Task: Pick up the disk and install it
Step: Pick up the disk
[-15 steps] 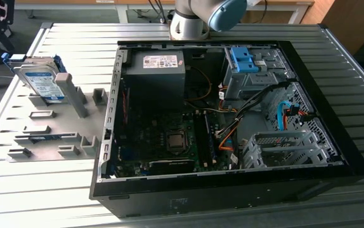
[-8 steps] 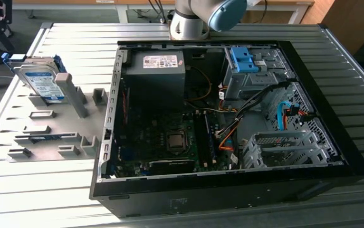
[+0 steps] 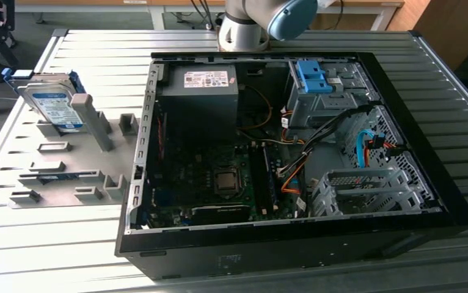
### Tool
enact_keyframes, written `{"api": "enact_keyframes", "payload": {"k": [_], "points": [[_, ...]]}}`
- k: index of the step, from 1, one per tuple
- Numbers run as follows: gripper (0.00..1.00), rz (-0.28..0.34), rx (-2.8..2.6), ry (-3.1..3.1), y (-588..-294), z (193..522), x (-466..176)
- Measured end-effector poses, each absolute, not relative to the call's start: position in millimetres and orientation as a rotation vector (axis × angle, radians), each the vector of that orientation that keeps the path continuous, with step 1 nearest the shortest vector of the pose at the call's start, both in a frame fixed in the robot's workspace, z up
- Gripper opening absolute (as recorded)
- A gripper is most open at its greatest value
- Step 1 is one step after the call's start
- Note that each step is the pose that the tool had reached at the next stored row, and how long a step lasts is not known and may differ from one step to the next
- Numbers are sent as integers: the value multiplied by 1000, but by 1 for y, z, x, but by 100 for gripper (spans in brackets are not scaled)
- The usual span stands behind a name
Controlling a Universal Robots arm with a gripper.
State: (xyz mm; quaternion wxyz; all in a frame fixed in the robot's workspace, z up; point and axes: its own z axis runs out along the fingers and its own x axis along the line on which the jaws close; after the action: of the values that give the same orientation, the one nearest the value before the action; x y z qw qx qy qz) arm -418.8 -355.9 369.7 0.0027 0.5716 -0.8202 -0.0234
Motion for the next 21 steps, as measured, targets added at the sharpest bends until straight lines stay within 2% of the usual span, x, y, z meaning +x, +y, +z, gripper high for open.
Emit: {"api": "enact_keyframes", "payload": {"k": [21], "points": [[11, -71, 2199, -2224, -356, 369, -419]]}}
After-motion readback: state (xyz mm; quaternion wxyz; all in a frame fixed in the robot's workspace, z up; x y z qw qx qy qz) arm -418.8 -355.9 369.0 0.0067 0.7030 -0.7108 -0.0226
